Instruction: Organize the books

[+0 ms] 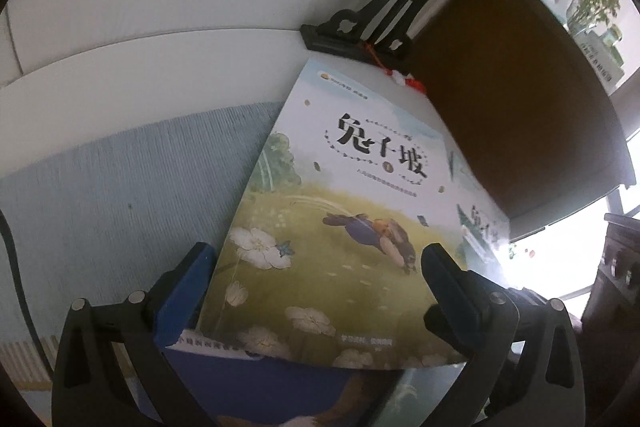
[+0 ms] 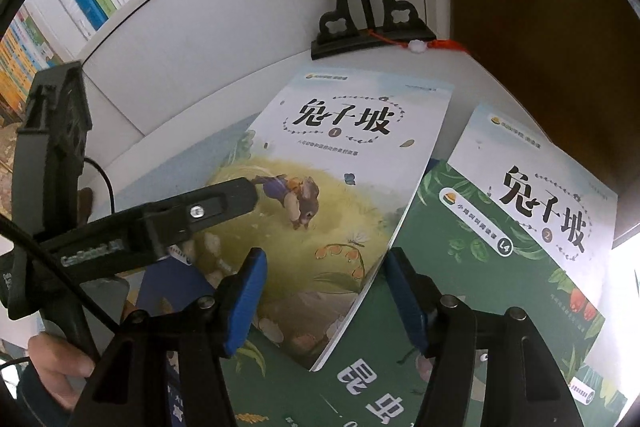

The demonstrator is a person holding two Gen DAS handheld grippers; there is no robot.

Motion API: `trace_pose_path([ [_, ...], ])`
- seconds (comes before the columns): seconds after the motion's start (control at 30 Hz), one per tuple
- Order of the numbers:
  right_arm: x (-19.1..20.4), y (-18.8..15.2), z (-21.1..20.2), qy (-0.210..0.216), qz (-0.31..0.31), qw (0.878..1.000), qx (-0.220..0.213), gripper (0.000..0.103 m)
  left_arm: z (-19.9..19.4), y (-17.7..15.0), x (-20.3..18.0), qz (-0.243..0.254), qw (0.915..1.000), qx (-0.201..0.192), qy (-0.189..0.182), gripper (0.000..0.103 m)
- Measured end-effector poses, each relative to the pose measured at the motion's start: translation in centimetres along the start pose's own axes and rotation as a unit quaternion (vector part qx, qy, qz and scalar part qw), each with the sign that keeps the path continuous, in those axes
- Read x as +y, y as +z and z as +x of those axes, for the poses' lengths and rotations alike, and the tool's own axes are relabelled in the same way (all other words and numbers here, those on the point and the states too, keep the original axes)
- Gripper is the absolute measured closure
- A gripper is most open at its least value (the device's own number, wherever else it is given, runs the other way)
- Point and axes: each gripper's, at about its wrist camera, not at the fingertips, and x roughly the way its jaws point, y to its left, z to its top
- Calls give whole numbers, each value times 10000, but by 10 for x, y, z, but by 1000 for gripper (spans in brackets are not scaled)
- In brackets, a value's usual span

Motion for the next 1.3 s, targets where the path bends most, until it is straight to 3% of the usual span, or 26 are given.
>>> trace_pose_path([
  [0.37,-14,-17,-6,200,-19,9996,187,42,-33,-28,-10,-94,9996,-236,-102,1],
  [0.77,37,-93,-33,554,-931,9913,747,36,-105,-126,18,-623,9967,-397,338,1],
  [0.9,73,-131,-41,742,-1517,9811,940,36,-139,-180,41,-1250,9894,-556,483,1],
  [1.07,125,-185,-45,1108,-2308,9587,1237,36,-184,-259,67,-2015,9723,-690,961,1],
  [1.17,152,-215,-46,1339,-2623,9450,1424,36,-209,-296,79,-2331,9624,-751,1176,1],
  [1.3,190,-250,-52,1507,-2986,9296,1550,36,-237,-334,95,-2558,9554,-836,1216,1],
])
